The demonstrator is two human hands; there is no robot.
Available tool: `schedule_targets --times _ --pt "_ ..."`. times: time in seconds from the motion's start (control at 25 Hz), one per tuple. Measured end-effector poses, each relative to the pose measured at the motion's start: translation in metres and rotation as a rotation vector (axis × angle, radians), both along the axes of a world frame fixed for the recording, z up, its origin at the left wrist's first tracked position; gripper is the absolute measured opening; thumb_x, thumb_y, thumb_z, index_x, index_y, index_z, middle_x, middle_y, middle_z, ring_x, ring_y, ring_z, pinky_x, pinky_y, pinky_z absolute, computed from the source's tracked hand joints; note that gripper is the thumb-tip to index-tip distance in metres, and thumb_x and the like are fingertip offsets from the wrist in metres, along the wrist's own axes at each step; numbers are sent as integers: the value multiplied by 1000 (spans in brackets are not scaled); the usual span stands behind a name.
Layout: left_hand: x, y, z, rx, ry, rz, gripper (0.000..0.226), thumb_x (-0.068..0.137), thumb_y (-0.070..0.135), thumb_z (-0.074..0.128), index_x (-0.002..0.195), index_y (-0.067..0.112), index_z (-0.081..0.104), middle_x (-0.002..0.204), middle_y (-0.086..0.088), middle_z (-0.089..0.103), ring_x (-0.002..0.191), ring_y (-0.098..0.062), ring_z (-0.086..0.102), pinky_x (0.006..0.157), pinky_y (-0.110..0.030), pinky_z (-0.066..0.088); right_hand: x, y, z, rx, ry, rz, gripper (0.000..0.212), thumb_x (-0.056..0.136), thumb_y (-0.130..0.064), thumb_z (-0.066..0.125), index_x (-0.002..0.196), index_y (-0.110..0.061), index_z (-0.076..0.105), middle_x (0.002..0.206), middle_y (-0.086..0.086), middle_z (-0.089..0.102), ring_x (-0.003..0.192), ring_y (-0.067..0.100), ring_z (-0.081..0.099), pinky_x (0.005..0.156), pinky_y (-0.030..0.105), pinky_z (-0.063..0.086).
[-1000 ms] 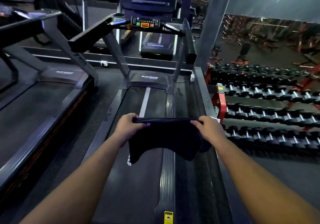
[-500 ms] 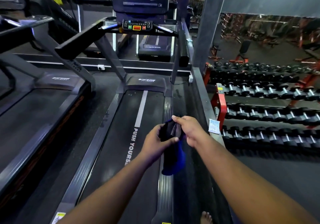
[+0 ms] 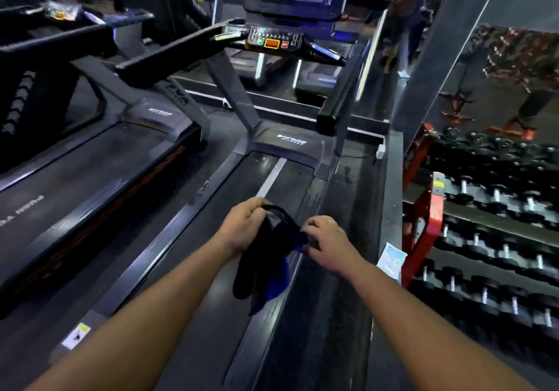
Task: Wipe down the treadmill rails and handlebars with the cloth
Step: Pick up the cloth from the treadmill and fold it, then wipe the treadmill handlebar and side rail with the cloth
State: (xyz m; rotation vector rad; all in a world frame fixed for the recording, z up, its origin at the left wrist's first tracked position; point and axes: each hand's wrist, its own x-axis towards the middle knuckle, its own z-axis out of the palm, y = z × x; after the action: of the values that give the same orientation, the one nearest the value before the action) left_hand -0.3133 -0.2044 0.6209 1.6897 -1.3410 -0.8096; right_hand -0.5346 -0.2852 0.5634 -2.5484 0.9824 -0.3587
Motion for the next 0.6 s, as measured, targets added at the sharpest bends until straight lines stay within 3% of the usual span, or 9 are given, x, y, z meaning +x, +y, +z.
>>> schedule_targets --times 0.08,0.16,0.28,0.32,0.36,0.44,0.48,0.52,0.6 --pt "-5 -10 9 -6 -66 -1 21 88 21 46 91 25 66 83 11 65 79 -9 58 75 -29 44 -18 -29 8 1 58 10 49 81 -61 41 107 -25 62 109 -2 54 109 23 48 92 47 48" --pt "-6 -14 19 16 -281 -91 9 97 23 54 99 22 62 89 8 63 84 -11 57 75 -29 40 -27 -50 28 -17 1 15 45 87 -63 45 103 -23 59 103 -2 52 99 20 52 87 41 49" --pt "-6 -23 25 55 -548 -238 30 84 25 74 111 21 61 101 8 63 93 -12 59 78 -27 40 -36 -63 54 238 -206 -22 25 91 -43 65 96 -23 51 92 0 59 80 21 60 73 38 51" --pt "-8 -28 28 5 -473 -227 34 80 14 77 110 22 62 101 6 65 93 -11 62 79 -26 43 -37 -64 60 394 -343 -15 21 91 -30 69 97 -23 49 89 -1 62 77 21 62 70 37 52" --pt "-9 -35 38 -48 -256 -177 37 77 3 76 107 22 65 99 4 68 90 -8 64 79 -26 46 -34 -66 70 507 -507 -18 22 91 -19 69 99 -23 48 88 -1 63 76 19 63 70 37 52" --pt "-16 -55 66 -204 319 -9 39 77 -7 73 107 15 67 95 1 73 87 -9 68 80 -25 53 -20 -77 96 633 -902 -109 30 91 -12 68 110 -23 47 95 5 65 83 22 65 72 40 57" --pt "-19 -68 73 -265 558 97 36 81 -4 73 113 12 66 99 -2 73 93 -14 69 84 -30 55 -11 -88 105 693 -1039 -197 35 92 -19 68 119 -25 47 99 7 66 86 24 67 74 42 59" --pt "-23 -84 74 -227 722 191 32 87 10 72 118 13 64 105 -5 73 101 -21 69 90 -36 55 -5 -103 111 788 -1062 -262 37 93 -30 66 125 -27 47 102 5 68 88 22 69 77 42 59" --pt "-32 -98 44 73 870 233 46 87 56 66 117 21 67 111 -2 73 109 -29 67 99 -45 51 -1 -120 102 1005 -768 -288 52 89 -57 62 129 -25 56 112 0 72 101 19 69 90 40 55"
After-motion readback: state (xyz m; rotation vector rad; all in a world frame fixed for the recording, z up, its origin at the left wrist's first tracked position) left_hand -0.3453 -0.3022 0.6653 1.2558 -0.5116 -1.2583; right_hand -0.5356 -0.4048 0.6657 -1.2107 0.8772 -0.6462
